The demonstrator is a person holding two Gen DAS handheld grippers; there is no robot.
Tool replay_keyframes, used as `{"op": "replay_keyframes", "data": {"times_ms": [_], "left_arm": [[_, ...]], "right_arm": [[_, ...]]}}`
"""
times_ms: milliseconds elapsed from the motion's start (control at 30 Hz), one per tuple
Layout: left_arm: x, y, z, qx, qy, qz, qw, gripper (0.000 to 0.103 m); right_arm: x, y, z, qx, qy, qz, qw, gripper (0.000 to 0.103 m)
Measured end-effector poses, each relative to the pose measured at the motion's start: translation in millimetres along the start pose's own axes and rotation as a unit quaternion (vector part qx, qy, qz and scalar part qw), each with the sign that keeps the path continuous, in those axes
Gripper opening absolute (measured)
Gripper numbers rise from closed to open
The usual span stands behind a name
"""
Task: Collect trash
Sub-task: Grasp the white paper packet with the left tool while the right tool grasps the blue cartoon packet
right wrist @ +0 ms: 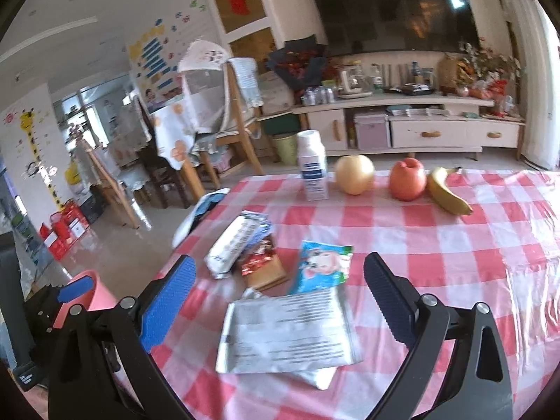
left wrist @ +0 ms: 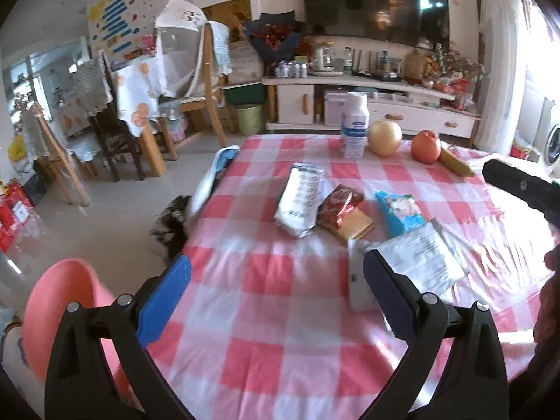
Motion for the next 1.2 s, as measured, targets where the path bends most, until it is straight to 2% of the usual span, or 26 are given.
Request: {"op": "replay_keyframes", "data": {"times_ms": [167, 367, 633, 833, 933, 1067, 1200], "left_arm": [[-42.6, 21.6, -4.9, 0.010, -0.047, 0.001, 0.9988, 0.099], [-116.8, 42.6, -13.9, -0.019, -0.053, 0.033, 0.9979, 0.099], [-186.4, 55.5, -15.9, -0.015, -0.071, 0.078, 0.9944, 0.099], [-212.6, 51.0, -11.5, 0.001, -0.078, 0.111, 0.9907, 0.098], [-217.9, 48.4, -13.8, -0.004, -0.073, 0.117, 0.9904, 0.094], [-223.0, 46.0, -11.3, 0.012, -0.074, 0.133, 0.9882, 0.076], [-227.1, 40.0, -10.2, 0.019, -0.075, 0.146, 0.9862, 0.067]], "right_arm": [[-14.6, 2.6, -31.7, -0.018, -0.025, 0.010, 0.999, 0.096], [-51.0, 0.4, -59.5, -0.028, -0.052, 0.038, 0.998, 0.096], [-106.7, -14.2, -64.0, -0.037, -0.037, 0.096, 0.994, 0.096], [-133.2, -20.0, -52.0, -0.026, -0.020, 0.128, 0.991, 0.096], [-144.0, -24.3, -44.6, -0.016, -0.014, 0.143, 0.990, 0.096], [-156.0, -29.0, -36.6, 0.001, -0.021, 0.162, 0.987, 0.096], [-164.8, -32.8, -25.8, 0.037, -0.037, 0.175, 0.983, 0.096]]}}
Point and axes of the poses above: each gripper's, at about its wrist camera, not at the fingertips, and x roughly against the way its jaws point, z to its left, y to its top, the point moved 5 cm from there along -x, roughly the way its jaws point, and after that the axes turned 1 degree about -y, right-handed, at the moved point
